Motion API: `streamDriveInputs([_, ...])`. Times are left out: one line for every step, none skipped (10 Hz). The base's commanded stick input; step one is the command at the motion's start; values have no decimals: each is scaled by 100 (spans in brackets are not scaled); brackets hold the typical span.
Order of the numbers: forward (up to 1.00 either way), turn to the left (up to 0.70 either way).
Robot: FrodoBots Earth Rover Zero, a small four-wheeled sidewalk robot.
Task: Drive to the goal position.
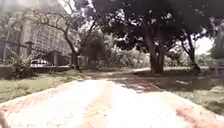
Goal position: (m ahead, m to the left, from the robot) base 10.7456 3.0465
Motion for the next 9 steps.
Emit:
streamDriveInputs([70, -4])
streamDriveInputs([70, 0])
streamDriveInputs([70, 0])
streamDriveInputs([70, 0])
streamDriveInputs([70, 0])
streamDriveInputs([70, 0])
streamDriveInputs([70, 0])
streamDriveInputs([70, 0])
streamDriveInputs([70, 0])
